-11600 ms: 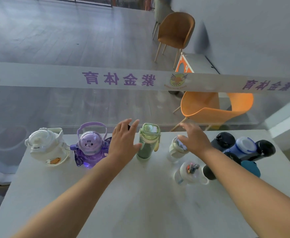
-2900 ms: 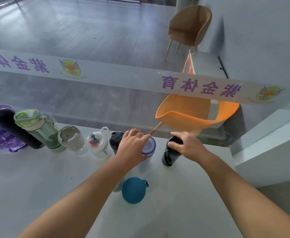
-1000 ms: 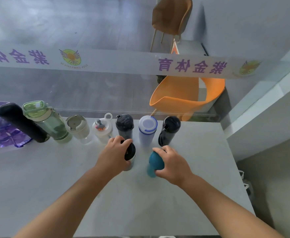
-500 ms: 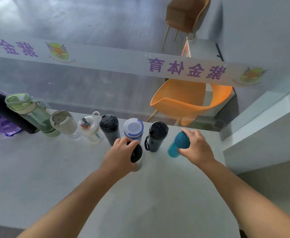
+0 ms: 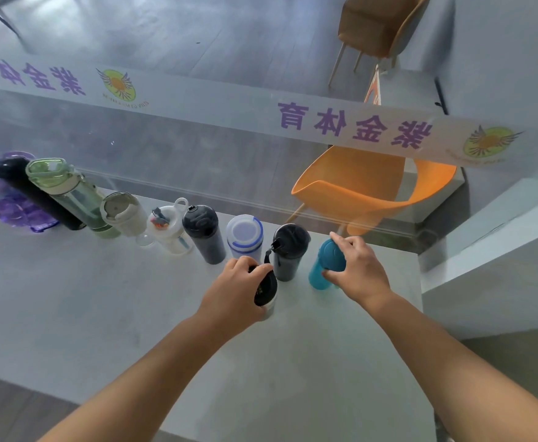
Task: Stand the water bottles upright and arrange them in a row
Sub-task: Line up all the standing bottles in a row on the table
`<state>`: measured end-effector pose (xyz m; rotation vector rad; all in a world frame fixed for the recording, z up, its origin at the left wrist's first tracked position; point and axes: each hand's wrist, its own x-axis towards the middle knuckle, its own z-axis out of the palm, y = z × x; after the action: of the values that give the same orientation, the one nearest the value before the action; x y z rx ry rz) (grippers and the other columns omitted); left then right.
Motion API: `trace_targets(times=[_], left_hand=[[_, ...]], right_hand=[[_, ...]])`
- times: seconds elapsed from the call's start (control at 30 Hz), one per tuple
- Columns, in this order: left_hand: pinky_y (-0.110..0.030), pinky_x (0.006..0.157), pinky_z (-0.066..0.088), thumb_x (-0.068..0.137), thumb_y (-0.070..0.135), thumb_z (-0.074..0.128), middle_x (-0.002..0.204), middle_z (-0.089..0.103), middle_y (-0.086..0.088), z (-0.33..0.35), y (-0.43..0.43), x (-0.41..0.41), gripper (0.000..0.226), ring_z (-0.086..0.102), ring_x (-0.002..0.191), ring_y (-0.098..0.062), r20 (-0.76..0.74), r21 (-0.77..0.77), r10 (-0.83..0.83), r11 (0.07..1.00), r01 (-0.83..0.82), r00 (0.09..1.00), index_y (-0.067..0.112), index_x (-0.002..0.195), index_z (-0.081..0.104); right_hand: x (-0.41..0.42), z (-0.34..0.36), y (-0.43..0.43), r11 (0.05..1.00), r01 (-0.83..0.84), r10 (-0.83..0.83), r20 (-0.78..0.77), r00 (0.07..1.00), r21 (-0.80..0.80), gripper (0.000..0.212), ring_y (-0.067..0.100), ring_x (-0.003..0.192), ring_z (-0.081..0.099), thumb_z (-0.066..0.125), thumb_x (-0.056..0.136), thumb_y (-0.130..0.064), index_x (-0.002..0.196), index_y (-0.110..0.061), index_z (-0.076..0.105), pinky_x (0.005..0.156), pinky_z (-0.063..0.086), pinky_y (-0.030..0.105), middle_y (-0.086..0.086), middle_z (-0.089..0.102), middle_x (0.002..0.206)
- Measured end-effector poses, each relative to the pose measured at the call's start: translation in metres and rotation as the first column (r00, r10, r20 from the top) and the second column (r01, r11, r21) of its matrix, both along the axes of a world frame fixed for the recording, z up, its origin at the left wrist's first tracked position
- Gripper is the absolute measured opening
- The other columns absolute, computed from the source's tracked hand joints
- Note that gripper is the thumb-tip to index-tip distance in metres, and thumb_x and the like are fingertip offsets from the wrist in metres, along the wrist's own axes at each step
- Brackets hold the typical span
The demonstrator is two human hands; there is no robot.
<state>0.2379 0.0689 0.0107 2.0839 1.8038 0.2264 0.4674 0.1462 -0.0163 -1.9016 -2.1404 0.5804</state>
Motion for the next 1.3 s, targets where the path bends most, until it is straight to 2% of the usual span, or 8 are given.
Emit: trace_targets(times=[0.27, 0.4, 0.5, 0.63, 0.73, 0.83, 1.07, 1.3], left_hand=[[-0.028, 0.091, 0.044, 0.075, 0.033, 0.068, 0.133, 0.042, 0.003, 0.001, -0.007, 0.025, 0.072, 0.035, 0.121, -0.018, 0.02, -0.031, -0.09, 0.995, 0.09, 0.996, 0.03, 0.137, 0.031], [-0.029, 0.097, 0.042, 0.073, 0.033, 0.071, 0.136, 0.042, 0.005, -0.006, -0.01, 0.037, 0.078, 0.034, 0.123, -0.017, 0.084, -0.019, -0.098, 0.995, 0.1, 0.992, 0.027, 0.138, 0.029], [-0.029, 0.102, 0.04, 0.07, 0.031, 0.073, 0.138, 0.041, 0.005, -0.012, -0.01, 0.043, 0.08, 0.033, 0.125, -0.015, 0.143, -0.018, -0.097, 0.995, 0.1, 0.985, 0.024, 0.138, 0.03], [-0.029, 0.104, 0.033, 0.066, 0.026, 0.078, 0.139, 0.037, -0.002, -0.012, -0.009, 0.034, 0.091, 0.032, 0.128, -0.02, 0.238, -0.094, -0.086, 0.989, 0.11, 0.968, 0.017, 0.141, 0.026], [-0.029, 0.105, 0.032, 0.067, 0.013, 0.074, 0.141, 0.034, -0.003, -0.008, -0.007, 0.017, 0.088, 0.031, 0.13, -0.021, 0.184, -0.117, -0.099, 0.986, 0.122, 0.978, 0.016, 0.141, 0.026], [-0.03, 0.101, 0.038, 0.069, 0.003, 0.065, 0.137, 0.04, 0.0, -0.003, -0.004, 0.007, 0.076, 0.036, 0.126, -0.02, 0.179, -0.096, -0.065, 0.992, 0.083, 0.982, 0.02, 0.137, 0.034], [-0.028, 0.084, 0.048, 0.078, 0.007, 0.064, 0.12, 0.057, 0.0, 0.017, 0.014, 0.019, 0.052, 0.057, 0.1, -0.016, 0.314, 0.066, 0.067, 0.993, -0.093, 0.947, 0.024, 0.125, 0.051], [-0.032, 0.094, 0.045, 0.082, 0.018, 0.065, 0.129, 0.054, 0.0, 0.028, 0.036, 0.052, 0.046, 0.05, 0.114, -0.02, 0.202, 0.122, -0.003, 0.992, -0.022, 0.979, 0.023, 0.126, 0.05]], right_hand=[[0.008, 0.002, -0.014, 0.999, -0.037, 0.038, 0.076, 0.996, -0.013, 0.096, 0.023, 0.124, 0.034, 0.075, 0.073, -0.036, 0.145, -0.023, 0.013, 0.105, 0.033, 0.037, 0.005, 0.038, 0.137], [0.014, 0.002, -0.042, 0.946, -0.057, 0.03, 0.086, 0.996, 0.319, 0.077, 0.027, 0.109, 0.049, 0.081, 0.067, -0.025, 0.132, -0.011, 0.043, 0.096, 0.043, 0.037, 0.011, 0.056, 0.122], [0.008, 0.004, -0.063, 0.901, -0.128, 0.134, 0.015, 0.991, 0.415, 0.059, 0.025, 0.097, 0.056, 0.08, 0.068, -0.016, 0.12, -0.009, 0.053, 0.09, 0.049, 0.035, 0.01, 0.063, 0.11], [-0.012, 0.008, -0.083, 0.912, -0.267, 0.297, -0.052, 0.954, 0.31, 0.046, 0.022, 0.098, 0.056, 0.067, 0.08, -0.031, 0.12, -0.015, 0.052, 0.086, 0.051, 0.036, 0.006, 0.062, 0.11], [-0.03, 0.008, -0.086, 0.92, -0.328, 0.341, -0.025, 0.94, 0.213, 0.064, 0.02, 0.105, 0.048, 0.059, 0.076, -0.051, 0.13, -0.019, 0.044, 0.09, 0.043, 0.034, 0.002, 0.055, 0.12], [-0.045, 0.003, -0.085, 0.92, -0.339, 0.336, 0.05, 0.941, 0.197, 0.075, 0.023, 0.105, 0.048, 0.064, 0.072, -0.05, 0.136, -0.02, 0.037, 0.088, 0.045, 0.036, 0.004, 0.052, 0.123], [-0.027, 0.002, -0.09, 0.949, -0.237, 0.24, 0.015, 0.971, 0.206, 0.072, 0.02, 0.099, 0.052, 0.066, 0.067, -0.047, 0.131, -0.021, 0.045, 0.081, 0.052, 0.032, 0.001, 0.057, 0.115], [0.038, 0.011, -0.09, 0.981, -0.024, 0.022, 0.012, 1.0, 0.193, 0.075, 0.019, 0.099, 0.051, 0.072, 0.064, -0.046, 0.13, -0.02, 0.048, 0.077, 0.053, 0.031, 0.001, 0.058, 0.111]])
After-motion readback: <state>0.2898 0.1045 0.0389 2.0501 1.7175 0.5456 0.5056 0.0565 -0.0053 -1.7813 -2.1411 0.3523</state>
